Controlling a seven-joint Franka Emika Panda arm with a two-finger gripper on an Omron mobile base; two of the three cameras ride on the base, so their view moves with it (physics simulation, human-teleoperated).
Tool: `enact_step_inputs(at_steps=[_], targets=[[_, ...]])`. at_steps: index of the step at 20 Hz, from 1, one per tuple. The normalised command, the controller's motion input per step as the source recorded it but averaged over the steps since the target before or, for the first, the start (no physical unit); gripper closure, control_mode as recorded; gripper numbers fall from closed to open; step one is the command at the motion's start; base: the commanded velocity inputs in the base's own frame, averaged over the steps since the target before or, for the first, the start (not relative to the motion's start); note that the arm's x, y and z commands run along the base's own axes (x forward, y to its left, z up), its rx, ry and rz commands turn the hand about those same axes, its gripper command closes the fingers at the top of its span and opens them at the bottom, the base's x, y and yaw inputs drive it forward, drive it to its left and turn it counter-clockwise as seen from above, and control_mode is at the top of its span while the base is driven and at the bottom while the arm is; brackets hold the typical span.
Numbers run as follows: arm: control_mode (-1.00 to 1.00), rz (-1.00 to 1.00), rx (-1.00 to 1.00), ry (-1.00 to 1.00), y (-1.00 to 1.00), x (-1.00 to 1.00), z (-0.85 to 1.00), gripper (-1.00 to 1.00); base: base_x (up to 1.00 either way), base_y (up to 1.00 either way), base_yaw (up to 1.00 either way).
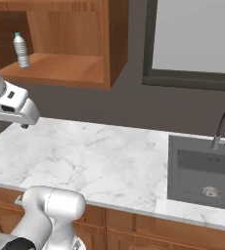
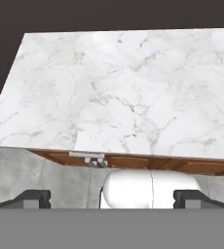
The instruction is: Sort all alcoholic drinks to one cabinet, and non-alcoholic drinks to the other.
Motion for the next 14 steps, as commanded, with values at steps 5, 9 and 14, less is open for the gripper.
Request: enact_step_inputs(at_steps=[5, 9, 14], targets=[[1.00, 0.00, 0.00, 0.00, -0.01, -0.05, 0.00, -1.00, -0.66, -0.18, 0.00], [1.00, 0.00, 0.00, 0.00, 0.00, 0.00, 0.00, -1.00, -1.00, -0.35, -0.04], [1.00, 0.00, 0.00, 0.00, 0.00, 0.00, 0.00, -1.00, -0.56, -0.36, -0.05]])
